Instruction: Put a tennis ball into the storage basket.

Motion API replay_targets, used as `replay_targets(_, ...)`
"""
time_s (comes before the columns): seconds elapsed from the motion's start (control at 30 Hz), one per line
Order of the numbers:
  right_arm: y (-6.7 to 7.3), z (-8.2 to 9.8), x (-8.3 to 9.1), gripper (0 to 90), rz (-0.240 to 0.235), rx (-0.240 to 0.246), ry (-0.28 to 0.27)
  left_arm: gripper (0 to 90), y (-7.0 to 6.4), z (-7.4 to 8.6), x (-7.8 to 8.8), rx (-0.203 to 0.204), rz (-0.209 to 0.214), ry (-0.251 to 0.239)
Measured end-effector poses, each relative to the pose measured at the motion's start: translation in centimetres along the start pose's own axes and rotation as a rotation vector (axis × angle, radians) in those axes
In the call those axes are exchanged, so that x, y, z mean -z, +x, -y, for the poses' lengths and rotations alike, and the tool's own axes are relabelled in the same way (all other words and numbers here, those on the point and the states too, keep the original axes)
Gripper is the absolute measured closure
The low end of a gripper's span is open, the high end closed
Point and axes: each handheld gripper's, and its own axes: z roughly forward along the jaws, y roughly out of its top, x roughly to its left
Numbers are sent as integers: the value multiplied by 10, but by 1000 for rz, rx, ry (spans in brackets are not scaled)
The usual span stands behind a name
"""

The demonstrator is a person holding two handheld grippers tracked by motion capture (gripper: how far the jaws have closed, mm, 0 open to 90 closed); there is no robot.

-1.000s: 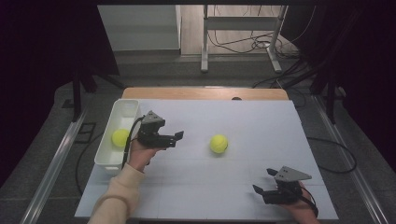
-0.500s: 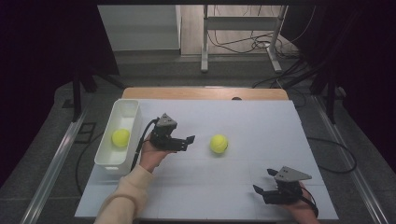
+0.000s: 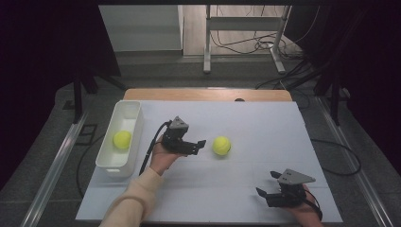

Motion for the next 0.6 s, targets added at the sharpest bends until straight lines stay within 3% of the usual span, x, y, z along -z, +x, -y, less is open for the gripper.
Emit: replay_targets(0.6,-1,2,1,174,-3,-9,0,94,-15,-9,-37,-31,34,54)
